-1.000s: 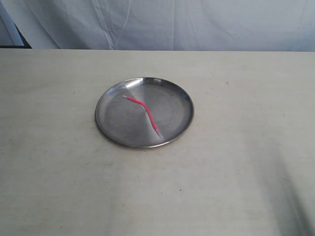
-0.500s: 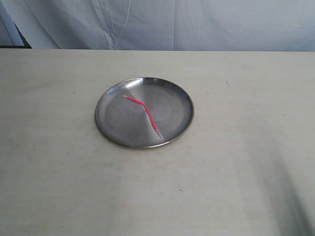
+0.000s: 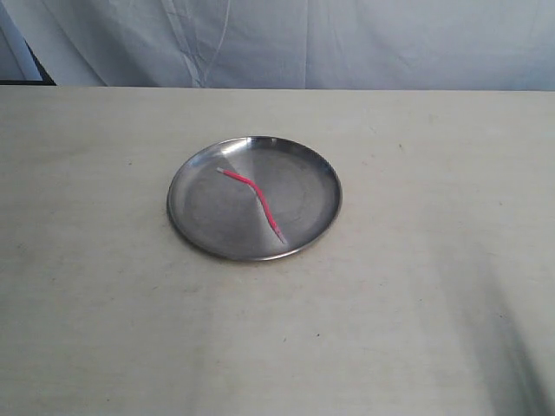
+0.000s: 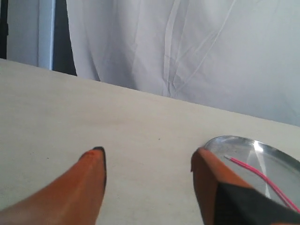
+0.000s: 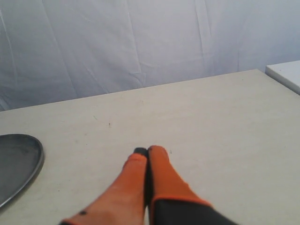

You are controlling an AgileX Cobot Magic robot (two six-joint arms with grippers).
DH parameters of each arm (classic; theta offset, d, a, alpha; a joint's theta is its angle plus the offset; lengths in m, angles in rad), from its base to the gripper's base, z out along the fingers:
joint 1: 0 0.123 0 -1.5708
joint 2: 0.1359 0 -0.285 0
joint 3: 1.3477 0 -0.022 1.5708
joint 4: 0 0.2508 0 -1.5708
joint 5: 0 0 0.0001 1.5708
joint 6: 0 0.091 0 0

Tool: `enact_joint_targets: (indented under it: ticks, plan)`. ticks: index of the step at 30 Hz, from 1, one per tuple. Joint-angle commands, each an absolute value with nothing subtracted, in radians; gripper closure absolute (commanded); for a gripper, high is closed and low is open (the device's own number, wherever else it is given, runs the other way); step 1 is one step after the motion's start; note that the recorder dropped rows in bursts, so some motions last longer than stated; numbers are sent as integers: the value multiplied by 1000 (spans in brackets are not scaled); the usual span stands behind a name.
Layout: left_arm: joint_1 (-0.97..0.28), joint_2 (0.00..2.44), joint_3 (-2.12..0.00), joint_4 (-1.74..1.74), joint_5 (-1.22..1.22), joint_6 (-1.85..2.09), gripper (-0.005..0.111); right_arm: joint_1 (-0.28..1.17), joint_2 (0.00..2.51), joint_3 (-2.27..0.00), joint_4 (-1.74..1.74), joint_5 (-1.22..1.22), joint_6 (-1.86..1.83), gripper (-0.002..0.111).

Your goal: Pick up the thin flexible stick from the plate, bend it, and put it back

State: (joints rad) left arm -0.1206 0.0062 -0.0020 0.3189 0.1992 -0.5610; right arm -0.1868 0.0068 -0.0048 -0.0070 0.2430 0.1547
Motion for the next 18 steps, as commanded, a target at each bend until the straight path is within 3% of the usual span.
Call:
enact_joint_targets:
  ticks: [1, 14, 16, 18]
  plan:
    - [-121, 0, 0, 369, 182, -560, 53, -191, 0, 0, -9, 227, 152, 108]
    - [-121, 0, 0, 438, 184, -559, 53, -191, 0, 0, 10, 231, 152, 108]
    - [-121, 0, 0, 414, 182, -563, 59, -191, 0, 0, 10, 231, 152, 108]
    - [-121, 0, 0, 414, 185, -563, 78, -191, 0, 0, 10, 231, 152, 108]
